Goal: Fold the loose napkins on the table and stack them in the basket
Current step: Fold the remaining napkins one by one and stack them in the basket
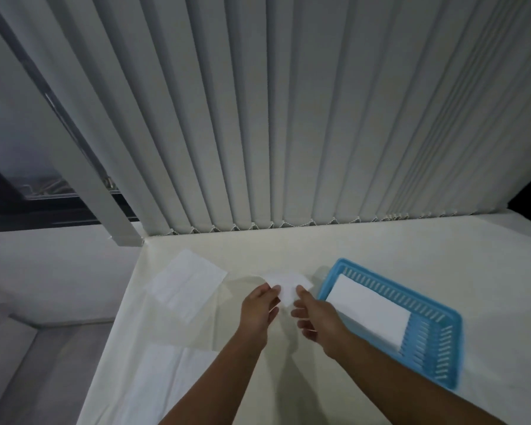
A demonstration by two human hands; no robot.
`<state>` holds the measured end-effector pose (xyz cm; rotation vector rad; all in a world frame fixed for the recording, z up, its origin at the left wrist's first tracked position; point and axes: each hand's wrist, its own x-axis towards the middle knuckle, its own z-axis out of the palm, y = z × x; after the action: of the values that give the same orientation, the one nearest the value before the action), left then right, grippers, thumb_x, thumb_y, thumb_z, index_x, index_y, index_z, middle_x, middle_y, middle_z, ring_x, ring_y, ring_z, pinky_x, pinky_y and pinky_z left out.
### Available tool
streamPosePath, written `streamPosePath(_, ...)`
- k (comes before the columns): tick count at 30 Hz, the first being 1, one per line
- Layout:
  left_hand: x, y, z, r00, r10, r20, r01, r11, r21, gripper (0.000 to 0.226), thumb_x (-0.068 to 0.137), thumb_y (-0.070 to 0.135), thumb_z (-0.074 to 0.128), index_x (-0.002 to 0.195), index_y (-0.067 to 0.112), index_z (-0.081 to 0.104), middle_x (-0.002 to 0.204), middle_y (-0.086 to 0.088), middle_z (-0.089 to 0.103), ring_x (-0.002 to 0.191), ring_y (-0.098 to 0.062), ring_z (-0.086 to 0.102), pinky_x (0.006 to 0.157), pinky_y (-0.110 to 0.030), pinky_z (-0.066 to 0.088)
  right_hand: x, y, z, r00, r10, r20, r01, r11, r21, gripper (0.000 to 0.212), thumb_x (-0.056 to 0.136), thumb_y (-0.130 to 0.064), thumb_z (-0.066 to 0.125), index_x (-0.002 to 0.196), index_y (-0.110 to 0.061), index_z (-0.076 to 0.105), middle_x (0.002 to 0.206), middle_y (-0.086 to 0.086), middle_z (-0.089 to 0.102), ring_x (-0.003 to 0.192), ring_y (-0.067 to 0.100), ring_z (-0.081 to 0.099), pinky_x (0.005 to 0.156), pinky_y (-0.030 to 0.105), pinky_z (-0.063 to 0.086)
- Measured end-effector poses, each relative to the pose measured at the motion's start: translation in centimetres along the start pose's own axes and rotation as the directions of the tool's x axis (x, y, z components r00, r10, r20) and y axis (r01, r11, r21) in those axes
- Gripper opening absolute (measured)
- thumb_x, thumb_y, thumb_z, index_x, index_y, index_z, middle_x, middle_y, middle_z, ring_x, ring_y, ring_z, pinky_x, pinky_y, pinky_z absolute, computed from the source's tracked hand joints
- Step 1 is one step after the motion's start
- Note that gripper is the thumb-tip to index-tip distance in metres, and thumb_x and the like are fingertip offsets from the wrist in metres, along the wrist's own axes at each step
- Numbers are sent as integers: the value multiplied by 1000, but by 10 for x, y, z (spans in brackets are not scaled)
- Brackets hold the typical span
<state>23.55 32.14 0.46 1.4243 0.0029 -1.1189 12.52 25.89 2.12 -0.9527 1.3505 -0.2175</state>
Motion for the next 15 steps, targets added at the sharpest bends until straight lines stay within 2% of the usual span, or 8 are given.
streamPosePath(2,-8,-4,8,1000,-3,7,3,1000,-11,18,88,20,63,103,11,69,99,-5,73,89,-17,66,77,-26,49,2,-2,-5,1000,-29,-12,30,991,128,29,89,-38,63,94,-10,65,81,5,68,69,17,59,60,26,49)
streamPosePath(4,-13,-6,15,999,-28,15,28,999,-32,20,89,22,62,103,11,68,100,-6,73,91,-18,66,78,-27,49,3,-4,-12,994,-101,-47,108,980,167,17,90,-24,63,95,-9,64,77,6,63,65,16,56,58,25,48)
streamPosePath(7,-16,-7,22,997,-71,25,73,995,-75,19,89,26,62,102,13,67,99,-3,72,94,-16,66,77,-28,47,0,-4,-26,978,-195,-81,199,979,44,11,89,-20,64,83,-11,62,71,6,60,63,17,53,57,25,44)
streamPosePath(10,-10,-2,26,997,-73,-6,72,991,-114,13,89,25,62,97,15,67,96,-1,70,87,-13,64,75,-26,46,-4,-1,-44,960,-258,-111,249,965,-83,27,86,-20,68,63,-12,54,61,6,56,55,16,49,58,26,41)
streamPosePath(15,-1,4,36,998,-49,-24,47,996,-72,5,88,22,65,85,18,66,86,1,67,82,-12,62,70,-24,46,-6,7,-78,943,-291,-159,263,949,-172,30,84,-18,70,62,-10,52,62,7,55,58,18,49,58,27,39)
